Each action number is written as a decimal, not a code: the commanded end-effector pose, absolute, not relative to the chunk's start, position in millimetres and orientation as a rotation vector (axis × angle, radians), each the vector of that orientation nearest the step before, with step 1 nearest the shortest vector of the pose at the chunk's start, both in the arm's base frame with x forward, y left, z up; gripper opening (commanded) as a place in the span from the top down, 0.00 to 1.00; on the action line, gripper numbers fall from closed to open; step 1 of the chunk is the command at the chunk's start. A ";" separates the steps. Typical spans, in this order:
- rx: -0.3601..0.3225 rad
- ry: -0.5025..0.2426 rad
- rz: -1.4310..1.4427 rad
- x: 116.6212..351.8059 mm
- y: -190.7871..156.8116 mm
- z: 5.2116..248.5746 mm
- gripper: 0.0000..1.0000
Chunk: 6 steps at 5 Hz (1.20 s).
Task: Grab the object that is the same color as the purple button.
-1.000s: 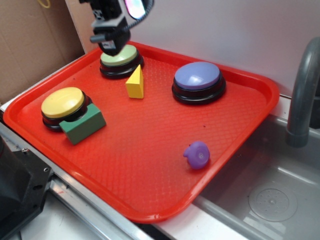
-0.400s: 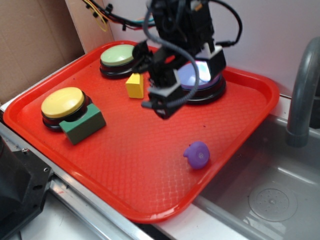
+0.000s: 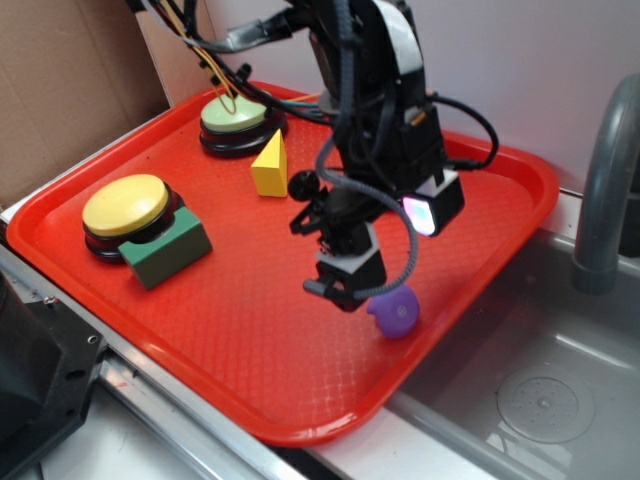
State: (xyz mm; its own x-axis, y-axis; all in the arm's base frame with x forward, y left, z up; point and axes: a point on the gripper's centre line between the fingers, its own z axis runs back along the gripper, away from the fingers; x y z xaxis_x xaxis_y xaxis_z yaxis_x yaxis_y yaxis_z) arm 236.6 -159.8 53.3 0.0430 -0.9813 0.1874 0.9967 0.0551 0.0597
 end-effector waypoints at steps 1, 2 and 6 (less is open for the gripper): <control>-0.136 -0.174 -1.539 217.0 -172.1 43.7 0.00; -0.156 -0.166 -1.558 213.7 -174.9 36.7 0.00; -0.108 -0.115 -1.512 216.3 -176.2 35.3 1.00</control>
